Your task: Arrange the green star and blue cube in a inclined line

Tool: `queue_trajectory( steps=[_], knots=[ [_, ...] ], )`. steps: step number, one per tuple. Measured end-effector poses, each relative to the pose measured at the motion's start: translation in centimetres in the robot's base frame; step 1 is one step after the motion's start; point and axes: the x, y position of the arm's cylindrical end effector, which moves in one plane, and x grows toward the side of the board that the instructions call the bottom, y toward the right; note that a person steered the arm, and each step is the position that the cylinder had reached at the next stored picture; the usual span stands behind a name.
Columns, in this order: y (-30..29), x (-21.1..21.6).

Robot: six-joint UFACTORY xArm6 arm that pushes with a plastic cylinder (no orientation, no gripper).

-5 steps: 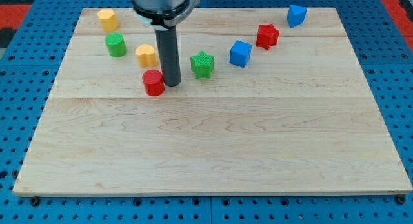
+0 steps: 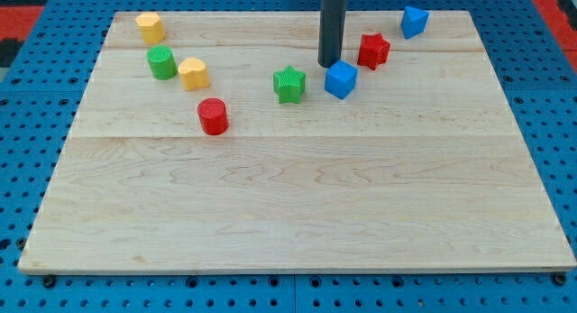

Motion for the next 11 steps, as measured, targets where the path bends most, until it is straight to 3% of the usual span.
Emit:
queue_trajectory(
  steps=[1, 2, 3, 4, 6, 7, 8, 9, 11],
  knots=[
    [-6.4, -0.1],
    [-7.3, 0.5],
    [-3.7, -3.5],
    [-1.0, -0.3],
    [-6.2, 4.3],
    [-4.4, 2.9],
    [-9.1, 4.8],
    [-5.3, 4.8],
    [5.0, 9.8]
  ],
)
